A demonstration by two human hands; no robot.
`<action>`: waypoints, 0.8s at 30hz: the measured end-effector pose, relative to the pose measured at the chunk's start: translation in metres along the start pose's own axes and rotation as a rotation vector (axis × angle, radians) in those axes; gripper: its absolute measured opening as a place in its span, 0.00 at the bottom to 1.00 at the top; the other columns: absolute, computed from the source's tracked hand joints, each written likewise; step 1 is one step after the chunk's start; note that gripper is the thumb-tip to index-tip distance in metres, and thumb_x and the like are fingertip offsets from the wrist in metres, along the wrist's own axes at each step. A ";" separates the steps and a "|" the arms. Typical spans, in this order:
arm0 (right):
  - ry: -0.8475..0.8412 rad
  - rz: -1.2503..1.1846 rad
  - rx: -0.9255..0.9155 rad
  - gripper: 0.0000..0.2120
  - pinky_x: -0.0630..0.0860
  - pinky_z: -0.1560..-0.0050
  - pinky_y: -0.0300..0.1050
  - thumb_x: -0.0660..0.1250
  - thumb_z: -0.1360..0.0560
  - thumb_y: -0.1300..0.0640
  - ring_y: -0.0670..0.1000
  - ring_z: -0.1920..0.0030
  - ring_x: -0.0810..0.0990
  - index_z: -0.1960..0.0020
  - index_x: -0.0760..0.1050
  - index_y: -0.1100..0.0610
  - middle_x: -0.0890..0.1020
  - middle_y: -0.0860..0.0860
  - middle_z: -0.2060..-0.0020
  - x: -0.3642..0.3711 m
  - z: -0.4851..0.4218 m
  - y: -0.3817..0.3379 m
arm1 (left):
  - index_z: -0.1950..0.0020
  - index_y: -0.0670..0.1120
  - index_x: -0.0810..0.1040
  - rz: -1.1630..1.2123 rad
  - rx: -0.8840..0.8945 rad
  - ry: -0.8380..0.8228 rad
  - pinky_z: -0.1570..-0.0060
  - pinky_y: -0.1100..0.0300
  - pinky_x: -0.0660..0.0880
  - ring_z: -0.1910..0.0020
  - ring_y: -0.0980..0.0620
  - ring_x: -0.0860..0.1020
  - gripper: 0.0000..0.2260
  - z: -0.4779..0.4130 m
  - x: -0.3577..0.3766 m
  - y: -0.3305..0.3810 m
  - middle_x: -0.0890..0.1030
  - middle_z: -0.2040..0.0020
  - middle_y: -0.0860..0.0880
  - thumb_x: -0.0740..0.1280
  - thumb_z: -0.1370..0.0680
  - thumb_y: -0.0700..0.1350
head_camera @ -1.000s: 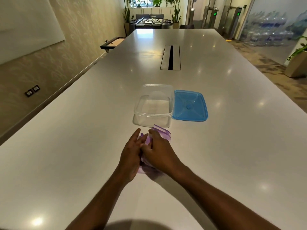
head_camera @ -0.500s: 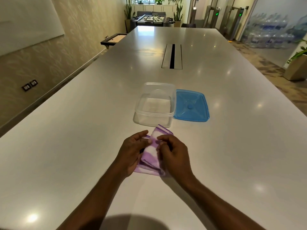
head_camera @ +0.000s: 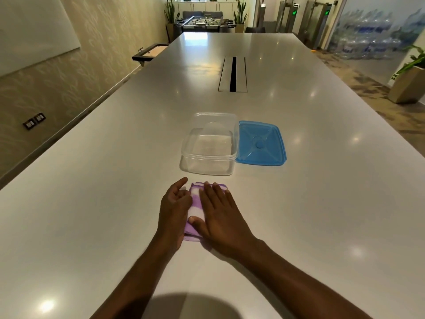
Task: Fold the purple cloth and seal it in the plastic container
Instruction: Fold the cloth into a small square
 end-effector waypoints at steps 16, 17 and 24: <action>-0.006 0.086 -0.133 0.37 0.42 0.25 0.57 0.59 0.24 0.42 0.54 0.23 0.43 0.23 0.43 0.49 0.51 0.52 0.22 -0.001 0.002 0.003 | 0.25 0.59 0.47 -0.882 0.461 -0.450 0.25 0.60 0.46 0.26 0.66 0.48 0.32 0.009 0.012 -0.017 0.50 0.23 0.61 0.46 0.26 0.69; -0.005 0.069 -0.126 0.36 0.41 0.25 0.56 0.55 0.23 0.39 0.52 0.23 0.41 0.23 0.41 0.48 0.50 0.51 0.22 -0.002 0.003 0.004 | 0.25 0.59 0.45 -0.933 0.467 -0.445 0.25 0.61 0.43 0.25 0.66 0.47 0.31 0.007 0.010 -0.019 0.49 0.24 0.61 0.44 0.26 0.69; -0.054 0.053 0.020 0.28 0.37 0.25 0.53 0.41 0.21 0.39 0.45 0.25 0.35 0.25 0.34 0.45 0.39 0.43 0.24 -0.002 0.024 0.028 | 0.26 0.57 0.36 -1.224 0.521 -0.405 0.27 0.57 0.37 0.24 0.60 0.40 0.30 0.004 0.010 -0.028 0.41 0.24 0.59 0.33 0.27 0.67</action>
Point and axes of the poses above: each hand's wrist, its own z-axis away from the middle knuckle, its own x-axis out of the palm, y = z × x, the point moved 4 cm from there along -z, towards the middle knuckle
